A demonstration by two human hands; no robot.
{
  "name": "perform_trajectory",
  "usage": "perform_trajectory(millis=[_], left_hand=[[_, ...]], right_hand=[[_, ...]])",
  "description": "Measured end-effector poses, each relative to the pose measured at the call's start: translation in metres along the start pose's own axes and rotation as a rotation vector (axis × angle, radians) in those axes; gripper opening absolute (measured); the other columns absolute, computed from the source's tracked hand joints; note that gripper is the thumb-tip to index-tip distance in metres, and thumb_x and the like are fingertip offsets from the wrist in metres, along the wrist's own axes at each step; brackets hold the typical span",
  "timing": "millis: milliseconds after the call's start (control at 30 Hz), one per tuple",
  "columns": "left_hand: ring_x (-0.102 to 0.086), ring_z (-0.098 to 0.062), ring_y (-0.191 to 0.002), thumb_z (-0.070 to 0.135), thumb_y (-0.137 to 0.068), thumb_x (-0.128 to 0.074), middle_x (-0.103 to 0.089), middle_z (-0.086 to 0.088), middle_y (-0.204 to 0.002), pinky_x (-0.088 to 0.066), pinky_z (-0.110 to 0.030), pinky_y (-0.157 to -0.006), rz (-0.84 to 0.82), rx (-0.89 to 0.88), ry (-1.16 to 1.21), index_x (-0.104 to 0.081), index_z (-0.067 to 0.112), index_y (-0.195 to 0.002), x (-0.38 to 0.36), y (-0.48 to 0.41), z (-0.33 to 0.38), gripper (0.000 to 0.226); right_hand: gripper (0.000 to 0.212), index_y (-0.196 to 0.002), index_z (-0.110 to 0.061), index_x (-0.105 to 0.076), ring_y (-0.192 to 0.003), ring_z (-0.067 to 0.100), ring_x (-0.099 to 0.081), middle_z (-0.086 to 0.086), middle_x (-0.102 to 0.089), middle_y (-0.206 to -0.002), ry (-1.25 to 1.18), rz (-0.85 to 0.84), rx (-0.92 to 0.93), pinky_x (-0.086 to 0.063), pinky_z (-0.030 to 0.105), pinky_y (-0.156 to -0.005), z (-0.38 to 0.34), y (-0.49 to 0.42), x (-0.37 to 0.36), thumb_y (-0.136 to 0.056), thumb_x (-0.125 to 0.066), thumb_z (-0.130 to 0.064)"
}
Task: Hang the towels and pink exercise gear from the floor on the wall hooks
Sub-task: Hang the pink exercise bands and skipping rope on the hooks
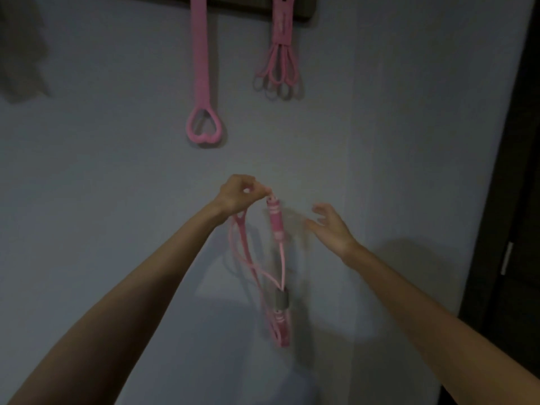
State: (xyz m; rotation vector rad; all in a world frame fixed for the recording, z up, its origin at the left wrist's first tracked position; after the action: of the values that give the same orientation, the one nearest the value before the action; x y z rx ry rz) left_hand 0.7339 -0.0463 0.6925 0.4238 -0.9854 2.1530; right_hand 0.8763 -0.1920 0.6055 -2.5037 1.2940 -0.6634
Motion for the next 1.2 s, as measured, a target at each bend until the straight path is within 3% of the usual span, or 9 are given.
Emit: perform_trajectory(millis=[133,233,333,467,700,800,900,1100,1200], left_hand=[[-0.048,-0.008,-0.087,0.02,-0.088,-0.064,-0.06,-0.005,-0.077,-0.037,-0.011,-0.067,-0.084,-0.113,-0.032,-0.072,-0.003,-0.084,-0.016,0.0,0.029,0.025],[-0.044,-0.008,-0.066,0.023,-0.088,-0.063,-0.052,-0.007,-0.071,-0.035,-0.017,-0.058,-0.07,-0.13,-0.044,-0.067,-0.005,-0.075,-0.013,0.001,0.037,0.031],[-0.053,0.001,-0.06,0.022,-0.086,-0.066,-0.064,-0.007,-0.073,-0.039,-0.012,-0.062,-0.066,-0.19,-0.095,-0.07,0.005,-0.071,0.0,0.002,0.037,0.023],[-0.058,-0.015,-0.072,0.029,-0.087,-0.064,-0.066,-0.015,-0.083,-0.043,-0.022,-0.069,-0.175,-0.151,-0.21,-0.072,0.022,-0.072,0.006,0.008,0.012,0.019],[-0.053,0.011,-0.056,0.018,-0.09,-0.06,-0.061,0.023,-0.058,-0.035,-0.002,-0.063,-0.052,-0.059,0.035,-0.072,0.009,-0.09,0.028,0.003,0.005,0.015],[-0.05,0.01,-0.051,0.022,-0.09,-0.061,-0.059,0.021,-0.056,-0.035,-0.001,-0.054,-0.013,-0.092,0.045,-0.073,0.008,-0.092,0.032,-0.004,0.02,0.018],[-0.056,0.007,-0.071,0.03,-0.088,-0.062,-0.067,0.007,-0.082,-0.04,0.002,-0.064,0.016,-0.073,0.089,-0.073,0.017,-0.089,0.044,-0.015,0.026,0.017],[-0.059,-0.004,-0.09,0.034,-0.09,-0.059,-0.07,0.0,-0.097,-0.043,-0.007,-0.076,0.037,-0.079,0.106,-0.072,0.017,-0.094,0.076,-0.043,0.048,0.022],[-0.055,0.005,-0.062,0.036,-0.09,-0.058,-0.069,0.007,-0.081,-0.041,-0.017,-0.064,0.08,-0.098,0.13,-0.072,0.017,-0.095,0.096,-0.06,0.066,0.023]], right_hand=[[0.029,-0.117,-0.008,-0.059,-0.098,0.014,-0.06,0.003,-0.064,-0.108,-0.069,-0.194,0.139,-0.047,0.017,-0.082,-0.06,0.005,-0.041,-0.091,-0.059,-0.019],[0.019,-0.096,-0.004,-0.063,-0.07,0.009,-0.065,0.006,-0.067,-0.079,-0.145,-0.265,0.171,-0.052,0.02,-0.073,-0.075,0.006,-0.052,-0.096,-0.048,-0.016],[0.026,-0.082,-0.008,-0.059,-0.048,0.006,-0.055,0.006,-0.054,-0.061,-0.233,-0.211,0.154,-0.053,0.02,-0.058,-0.077,-0.004,-0.04,-0.099,-0.04,-0.013],[0.027,-0.077,-0.012,-0.054,-0.035,0.001,-0.038,-0.004,-0.044,-0.047,-0.326,-0.084,0.122,-0.053,0.019,-0.045,-0.084,-0.023,-0.012,-0.099,-0.038,-0.012],[0.005,-0.096,-0.013,-0.056,-0.041,-0.004,-0.048,-0.002,-0.051,-0.066,0.027,-0.26,0.178,-0.045,0.02,-0.045,-0.095,-0.023,-0.037,-0.092,-0.054,-0.016],[0.011,-0.094,-0.01,-0.057,-0.039,-0.001,-0.043,-0.001,-0.049,-0.063,-0.041,-0.193,0.236,-0.039,0.016,-0.04,-0.113,-0.027,-0.037,-0.094,-0.053,-0.02],[0.01,-0.088,-0.013,-0.056,-0.04,-0.001,-0.04,-0.002,-0.05,-0.063,-0.087,-0.111,0.254,-0.032,0.016,-0.04,-0.13,-0.039,-0.026,-0.094,-0.051,-0.019],[0.013,-0.09,-0.018,-0.062,-0.044,-0.001,-0.039,-0.004,-0.057,-0.07,-0.069,-0.03,0.435,-0.032,0.016,-0.046,-0.197,-0.065,-0.009,-0.095,-0.05,-0.019],[0.014,-0.098,-0.015,-0.064,-0.04,-0.002,-0.041,-0.003,-0.053,-0.064,-0.032,0.058,0.502,-0.031,0.013,-0.043,-0.226,-0.085,0.0,-0.094,-0.051,-0.021]])
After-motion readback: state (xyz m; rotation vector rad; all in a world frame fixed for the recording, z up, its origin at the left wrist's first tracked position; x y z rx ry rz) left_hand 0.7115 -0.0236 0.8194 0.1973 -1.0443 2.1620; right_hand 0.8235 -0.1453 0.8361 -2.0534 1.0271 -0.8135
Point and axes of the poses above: each hand's wrist, its own y-axis away from the middle knuckle, its own x-axis out of the back of the hand, z = x × y, the point moved 10 cm from there along -y, towards the middle knuckle
